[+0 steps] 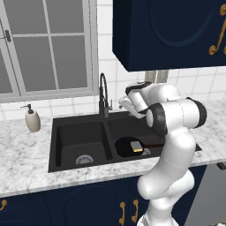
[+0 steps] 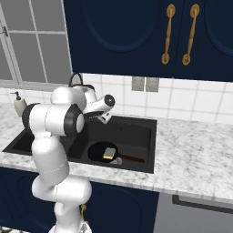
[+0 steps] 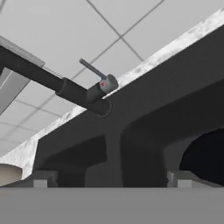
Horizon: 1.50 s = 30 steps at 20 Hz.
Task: Pick the pan and sponge and place them into the sink. Then turn on the water.
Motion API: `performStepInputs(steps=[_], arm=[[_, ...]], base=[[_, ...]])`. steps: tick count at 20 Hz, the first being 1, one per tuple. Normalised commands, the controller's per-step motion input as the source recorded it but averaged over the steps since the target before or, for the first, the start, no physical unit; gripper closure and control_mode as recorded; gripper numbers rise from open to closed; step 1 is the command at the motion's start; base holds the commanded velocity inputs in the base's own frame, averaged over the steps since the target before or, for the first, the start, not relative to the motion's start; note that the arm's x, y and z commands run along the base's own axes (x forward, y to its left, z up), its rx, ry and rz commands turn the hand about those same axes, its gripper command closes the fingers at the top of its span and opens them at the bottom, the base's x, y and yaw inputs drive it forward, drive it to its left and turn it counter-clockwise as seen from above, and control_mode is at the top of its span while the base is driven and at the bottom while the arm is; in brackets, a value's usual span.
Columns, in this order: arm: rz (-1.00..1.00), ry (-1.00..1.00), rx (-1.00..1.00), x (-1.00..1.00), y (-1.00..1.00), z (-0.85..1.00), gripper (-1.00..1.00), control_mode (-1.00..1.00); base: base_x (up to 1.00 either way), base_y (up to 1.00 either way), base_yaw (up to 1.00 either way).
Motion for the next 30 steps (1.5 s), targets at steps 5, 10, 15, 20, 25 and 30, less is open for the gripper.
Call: performStepInputs(steps=[5, 10, 15, 20, 25, 30], arm=[[0.00, 0.00, 0.07, 0.57, 0.02, -0.01, -1.00, -1.00], [0.01, 0.00, 0.00, 0.47, 0.28, -0.20, -1.00, -1.00], [0.06, 0.00, 0.01, 0.49, 0.29, -0.22, -1.00, -1.00], [0.02, 0.00, 0.04, 0.50, 0.20, -0.20, -1.00, -1.00], [0.00, 0.02, 0.03, 0.51, 0.05, -0.26, -1.00, -1.00], [0.00, 0.01, 0.03, 0.50, 0.00, -0.23, -1.00, -1.00]], base=[[0.00, 0.00, 0.00], [0.00, 0.00, 0.00], [0.00, 0.00, 0.00], [0.00, 0.00, 0.00], [0.00, 0.00, 0.00], [0.00, 0.00, 0.00]])
